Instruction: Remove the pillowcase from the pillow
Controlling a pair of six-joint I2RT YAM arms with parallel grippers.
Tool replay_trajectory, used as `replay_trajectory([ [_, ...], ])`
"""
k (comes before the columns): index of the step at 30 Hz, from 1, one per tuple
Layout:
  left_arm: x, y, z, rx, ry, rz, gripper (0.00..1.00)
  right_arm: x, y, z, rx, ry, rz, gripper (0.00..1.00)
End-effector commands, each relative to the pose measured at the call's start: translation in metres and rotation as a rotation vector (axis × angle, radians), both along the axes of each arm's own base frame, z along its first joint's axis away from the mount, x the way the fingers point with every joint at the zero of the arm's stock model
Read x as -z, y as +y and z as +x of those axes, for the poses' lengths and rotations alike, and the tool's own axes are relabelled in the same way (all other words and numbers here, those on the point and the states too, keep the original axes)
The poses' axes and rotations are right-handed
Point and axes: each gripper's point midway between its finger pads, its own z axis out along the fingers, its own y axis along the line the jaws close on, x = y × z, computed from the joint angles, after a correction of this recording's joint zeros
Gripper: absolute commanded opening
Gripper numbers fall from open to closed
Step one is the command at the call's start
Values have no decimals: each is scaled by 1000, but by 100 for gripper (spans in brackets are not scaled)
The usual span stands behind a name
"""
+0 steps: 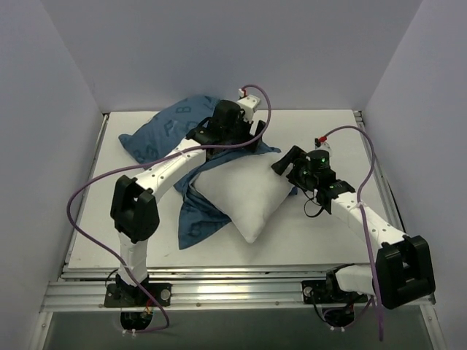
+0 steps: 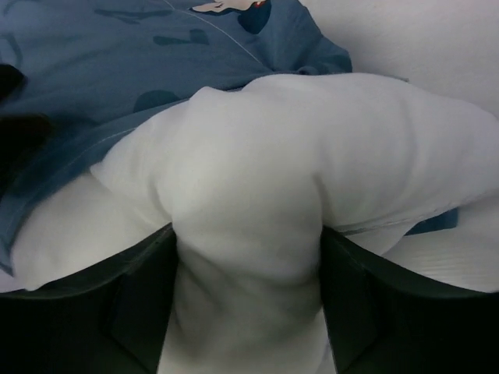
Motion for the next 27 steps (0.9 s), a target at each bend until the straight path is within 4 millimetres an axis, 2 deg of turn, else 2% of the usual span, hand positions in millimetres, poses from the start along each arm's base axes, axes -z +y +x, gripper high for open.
replay_trajectory([
  [1, -7, -9, -3, 85, 0, 25, 96, -2, 16, 4, -68, -49, 54, 56],
  [4, 6, -12, -3, 113, 22, 59, 93, 4, 16, 5, -84, -45, 37, 28],
  [5, 16, -13, -2, 121, 41, 73, 92, 5, 16, 5, -85, -46, 35, 23],
  [7, 30, -14, -1, 124, 64, 98, 86, 4, 15, 5, -92, -55, 21, 5],
  [8, 36, -11, 3, 105, 66, 114, 81, 2, 15, 5, -97, -63, 18, 0],
  [9, 40, -9, 6, 88, 64, 126, 73, 1, 16, 4, -105, -65, 13, 0],
  [10, 46, -7, 10, 68, 67, 137, 54, -2, 15, 4, -114, -76, 3, 0],
  [11, 40, 2, 25, -11, 39, 127, 26, -10, 14, 0, -125, -91, -4, 0],
  [12, 40, 2, 25, -12, 39, 127, 25, -15, 14, 0, -128, -107, -5, 0],
  [14, 29, 18, 45, -118, 2, 98, 12, -22, 16, -9, -165, -112, -4, 0],
  [15, 24, 24, 51, -145, -10, 83, 3, -35, 18, -16, -190, -146, 7, 0],
  [16, 22, 32, 60, -191, -29, 71, 2, -37, 22, -26, -233, -135, 13, 0],
  [17, 21, 50, 72, -250, -27, 61, 2, -42, 22, -33, -252, -140, 15, 0],
  [18, 22, 61, 79, -295, -32, 64, 2, -60, 21, -43, -268, -182, 21, 0],
  [19, 23, 74, 86, -342, -36, 70, 2, -61, 18, -55, -279, -159, 10, 0],
  [21, 25, 115, 103, -474, -44, 93, 2, -86, 10, -76, -289, -210, -5, 0],
  [22, 25, 128, 108, -516, -48, 99, 2, -84, 4, -89, -288, -175, -26, 0],
  [23, 31, 143, 111, -559, -42, 113, 2, -101, -2, -94, -281, -213, -48, 0],
  [24, 32, 170, 119, -632, -48, 136, 2, -117, -8, -104, -272, -254, -56, 0],
  [25, 35, 182, 120, -665, -45, 154, 2, -117, -13, -116, -269, -225, -74, 0],
  [26, 38, 194, 122, -693, -40, 169, 2, -135, -17, -121, -267, -263, -85, 0],
  [27, 43, 208, 125, -734, -35, 192, 2, -145, -21, -129, -261, -286, -91, 0],
])
